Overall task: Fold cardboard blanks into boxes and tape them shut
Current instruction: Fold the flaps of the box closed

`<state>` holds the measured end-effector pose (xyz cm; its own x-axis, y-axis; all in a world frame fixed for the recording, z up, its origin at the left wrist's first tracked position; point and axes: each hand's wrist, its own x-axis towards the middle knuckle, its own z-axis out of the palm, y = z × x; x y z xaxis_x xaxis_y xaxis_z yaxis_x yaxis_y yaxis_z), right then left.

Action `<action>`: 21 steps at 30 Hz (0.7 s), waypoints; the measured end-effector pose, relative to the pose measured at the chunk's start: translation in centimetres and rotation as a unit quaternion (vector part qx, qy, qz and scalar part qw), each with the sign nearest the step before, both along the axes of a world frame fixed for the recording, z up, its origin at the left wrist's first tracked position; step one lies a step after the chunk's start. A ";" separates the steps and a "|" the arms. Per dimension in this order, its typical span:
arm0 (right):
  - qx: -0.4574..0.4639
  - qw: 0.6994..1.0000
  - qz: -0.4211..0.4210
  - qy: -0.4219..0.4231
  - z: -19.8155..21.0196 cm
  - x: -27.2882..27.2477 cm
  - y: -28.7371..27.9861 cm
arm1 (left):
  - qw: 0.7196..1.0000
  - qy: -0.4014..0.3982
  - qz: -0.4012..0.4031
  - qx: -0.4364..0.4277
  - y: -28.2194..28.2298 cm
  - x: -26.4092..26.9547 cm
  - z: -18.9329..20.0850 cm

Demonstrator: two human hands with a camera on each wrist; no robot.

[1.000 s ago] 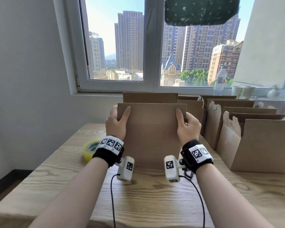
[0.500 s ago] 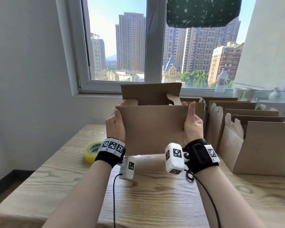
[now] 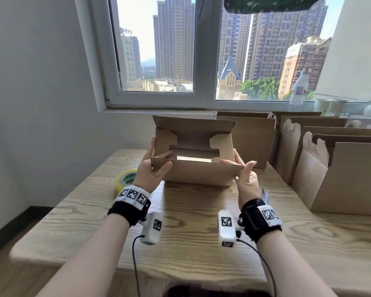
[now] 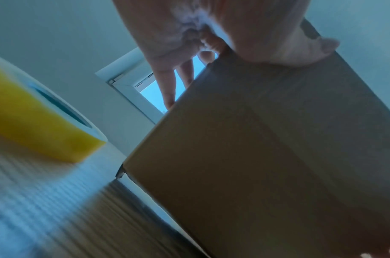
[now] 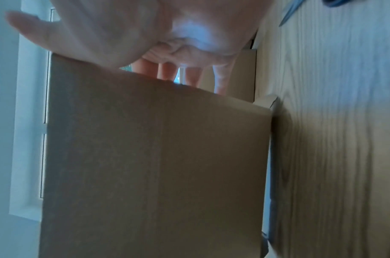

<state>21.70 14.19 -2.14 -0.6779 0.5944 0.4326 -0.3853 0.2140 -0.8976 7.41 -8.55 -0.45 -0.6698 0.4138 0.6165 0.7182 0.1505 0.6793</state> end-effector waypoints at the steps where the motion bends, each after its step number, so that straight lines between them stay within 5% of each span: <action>1: 0.018 1.000 0.017 -0.005 -0.3 0.2 0.1 | 1.000 -0.008 -0.003 0.001 -0.2 0.1 -0.1; 6: 0.066 0.995 0.063 -0.047 -1.0 0.6 0.1 | 1.000 -0.013 -0.008 -0.008 -0.6 0.9 -1.0; 12: 0.164 0.984 -0.054 -0.052 -0.9 -0.3 0.2 | 0.998 -0.037 0.045 0.001 0.1 0.8 -0.7; 21: 0.166 0.972 -0.164 -0.037 -0.5 -0.8 -0.2 | 0.979 -0.103 0.172 0.048 1.6 0.9 -1.4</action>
